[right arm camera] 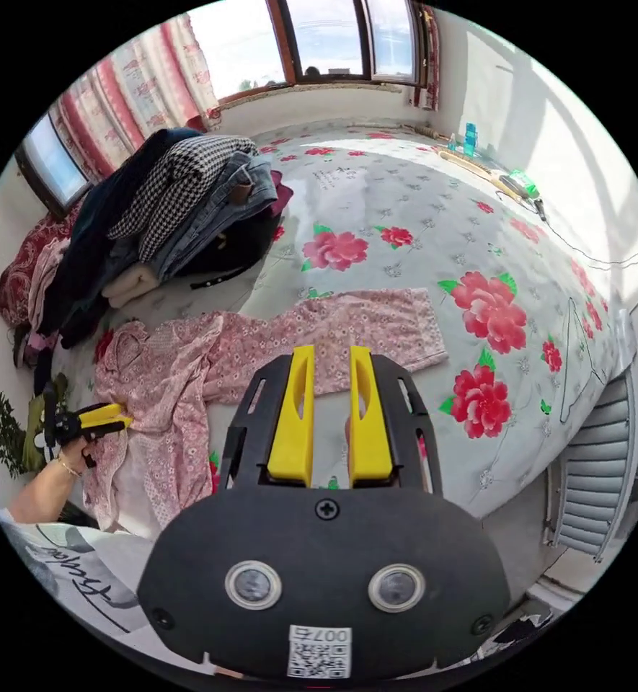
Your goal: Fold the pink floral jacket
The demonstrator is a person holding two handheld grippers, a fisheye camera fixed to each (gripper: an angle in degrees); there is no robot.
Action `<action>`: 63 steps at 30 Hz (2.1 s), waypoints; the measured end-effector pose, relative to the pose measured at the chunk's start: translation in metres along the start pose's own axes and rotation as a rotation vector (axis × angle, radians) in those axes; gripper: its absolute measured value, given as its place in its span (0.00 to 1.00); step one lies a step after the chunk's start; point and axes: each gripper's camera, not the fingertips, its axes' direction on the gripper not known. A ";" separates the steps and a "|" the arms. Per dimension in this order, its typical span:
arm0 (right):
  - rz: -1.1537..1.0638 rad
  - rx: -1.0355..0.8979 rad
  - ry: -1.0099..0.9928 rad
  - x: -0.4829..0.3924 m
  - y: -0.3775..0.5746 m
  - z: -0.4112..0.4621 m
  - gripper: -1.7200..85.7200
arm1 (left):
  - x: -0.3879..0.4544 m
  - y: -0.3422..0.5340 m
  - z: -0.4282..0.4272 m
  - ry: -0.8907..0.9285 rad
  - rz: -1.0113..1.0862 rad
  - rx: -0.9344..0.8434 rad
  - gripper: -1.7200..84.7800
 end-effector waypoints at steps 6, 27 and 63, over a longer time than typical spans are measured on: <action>-0.193 -0.198 -0.186 -0.087 0.039 0.066 0.07 | -0.090 0.009 -0.081 0.387 -0.129 0.264 0.02; -0.632 -0.128 -0.138 -0.162 -0.088 0.074 0.11 | -0.156 0.120 -0.166 -0.068 -0.731 0.413 0.13; -0.656 -0.358 -0.195 0.003 0.166 0.060 0.10 | -0.033 0.301 -0.159 0.077 -0.851 0.189 0.15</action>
